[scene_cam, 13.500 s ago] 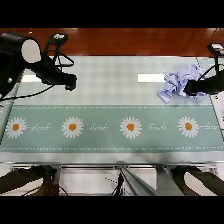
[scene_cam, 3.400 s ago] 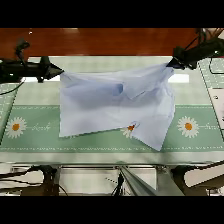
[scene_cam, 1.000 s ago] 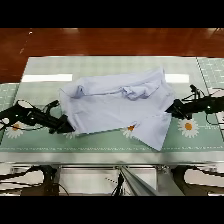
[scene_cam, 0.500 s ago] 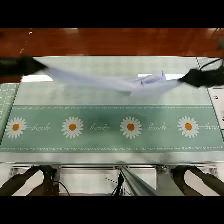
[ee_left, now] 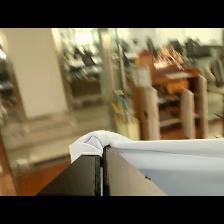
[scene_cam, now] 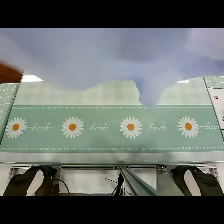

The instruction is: Fold the shirts.

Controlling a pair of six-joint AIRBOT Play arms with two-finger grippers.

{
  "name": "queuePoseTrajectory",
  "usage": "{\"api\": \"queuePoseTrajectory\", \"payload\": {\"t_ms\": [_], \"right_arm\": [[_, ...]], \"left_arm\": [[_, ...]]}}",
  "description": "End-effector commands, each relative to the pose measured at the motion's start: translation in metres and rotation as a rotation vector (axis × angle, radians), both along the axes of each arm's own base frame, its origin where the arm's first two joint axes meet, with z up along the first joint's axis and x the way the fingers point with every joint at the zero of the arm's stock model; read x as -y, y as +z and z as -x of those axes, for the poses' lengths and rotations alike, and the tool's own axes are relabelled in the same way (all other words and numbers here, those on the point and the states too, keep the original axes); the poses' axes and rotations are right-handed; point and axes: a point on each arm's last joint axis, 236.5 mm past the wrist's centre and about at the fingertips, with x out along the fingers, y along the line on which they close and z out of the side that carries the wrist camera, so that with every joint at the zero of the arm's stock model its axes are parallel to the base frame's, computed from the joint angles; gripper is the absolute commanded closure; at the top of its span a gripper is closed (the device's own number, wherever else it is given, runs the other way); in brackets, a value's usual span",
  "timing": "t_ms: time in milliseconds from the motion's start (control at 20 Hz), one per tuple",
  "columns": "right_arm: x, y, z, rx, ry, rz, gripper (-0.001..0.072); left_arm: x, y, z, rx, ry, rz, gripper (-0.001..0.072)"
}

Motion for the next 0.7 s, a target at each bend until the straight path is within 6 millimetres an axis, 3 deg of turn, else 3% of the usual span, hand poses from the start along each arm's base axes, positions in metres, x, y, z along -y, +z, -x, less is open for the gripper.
{"api": "queuePoseTrajectory", "payload": {"t_ms": [0, 150, 350, 550, 650], "right_arm": [[0.011, -0.011, 0.050, -0.095, -0.111, -0.012, 0.0679], [0.010, -0.061, 0.051, -0.315, -0.106, -0.007, 0.0679], [0.017, -0.176, 0.030, -0.867, -0.059, 0.025, 0.0679], [0.031, -0.257, -0.033, -1.213, 0.010, -0.006, 0.0679], [0.024, -0.307, -0.071, -1.373, 0.084, 0.008, 0.0680]], "left_arm": [[-0.016, -0.003, 0.059, -0.013, 0.134, 0.017, 0.0688], [-0.024, -0.069, 0.052, -0.301, 0.169, 0.037, 0.0688], [-0.031, -0.159, 0.017, -0.735, 0.151, 0.029, 0.0688], [-0.034, -0.253, -0.034, -1.086, 0.088, 0.075, 0.0687], [-0.036, -0.295, -0.070, -1.167, 0.063, 0.117, 0.0687]]}}
